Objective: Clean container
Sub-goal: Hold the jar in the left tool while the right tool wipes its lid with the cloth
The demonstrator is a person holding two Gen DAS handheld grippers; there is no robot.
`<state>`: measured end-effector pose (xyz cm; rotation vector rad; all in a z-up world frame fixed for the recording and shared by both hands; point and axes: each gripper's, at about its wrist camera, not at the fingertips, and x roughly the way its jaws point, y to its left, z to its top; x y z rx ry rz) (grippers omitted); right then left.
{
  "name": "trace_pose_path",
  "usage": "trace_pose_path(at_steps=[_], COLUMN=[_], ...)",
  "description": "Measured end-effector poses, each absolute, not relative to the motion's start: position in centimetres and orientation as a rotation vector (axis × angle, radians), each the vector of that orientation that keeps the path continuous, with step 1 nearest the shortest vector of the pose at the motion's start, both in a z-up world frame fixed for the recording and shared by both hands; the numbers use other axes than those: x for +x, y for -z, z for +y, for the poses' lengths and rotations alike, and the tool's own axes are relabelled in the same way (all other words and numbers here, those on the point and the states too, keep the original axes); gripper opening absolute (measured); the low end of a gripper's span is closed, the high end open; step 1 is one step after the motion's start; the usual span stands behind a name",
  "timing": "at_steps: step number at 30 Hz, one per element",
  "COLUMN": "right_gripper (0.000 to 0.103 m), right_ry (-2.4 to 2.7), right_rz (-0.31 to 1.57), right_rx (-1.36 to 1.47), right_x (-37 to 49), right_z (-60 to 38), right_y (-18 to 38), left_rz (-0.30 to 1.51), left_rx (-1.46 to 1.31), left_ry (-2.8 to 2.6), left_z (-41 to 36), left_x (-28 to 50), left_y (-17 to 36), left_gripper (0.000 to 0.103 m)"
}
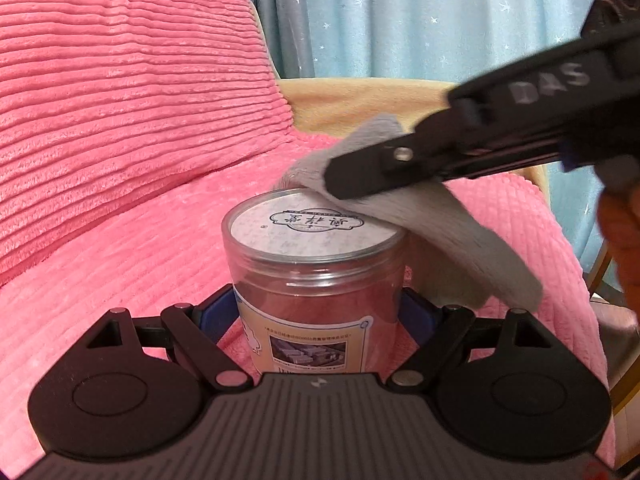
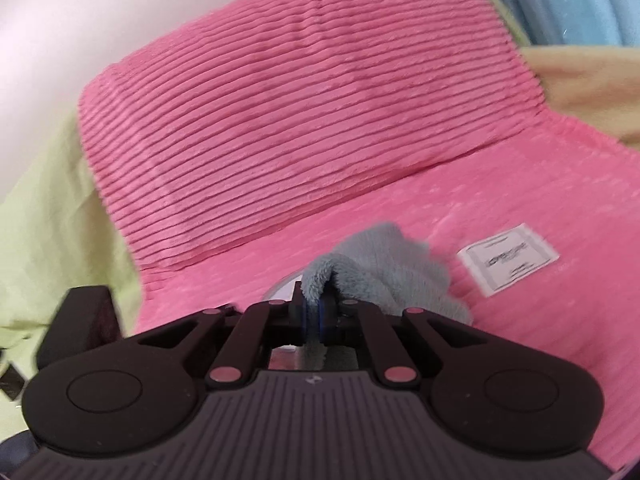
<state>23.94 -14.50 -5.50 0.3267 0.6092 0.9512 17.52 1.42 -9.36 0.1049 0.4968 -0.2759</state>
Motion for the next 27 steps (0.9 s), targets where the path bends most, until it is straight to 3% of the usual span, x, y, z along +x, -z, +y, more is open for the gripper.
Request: trace_pose_path(at_steps=[10, 27], right_gripper=[0.002, 0.002], right_ry=[-1.011, -0.797], right_rz=[0.657, 0.570], right_rx=[0.400, 0.285], right_x=[24.4, 24.7], right_z=[-15.1, -15.3], right_y=[6.1, 5.3], left_rz=[0.497, 0.502], left_rx=[0.092, 0.114], left_ry=[0.296, 0.302], left_z=[2.0, 1.7], left_x=[17.7, 17.5], left_y=[9.5, 9.6], left_gripper=[0.085, 0.085])
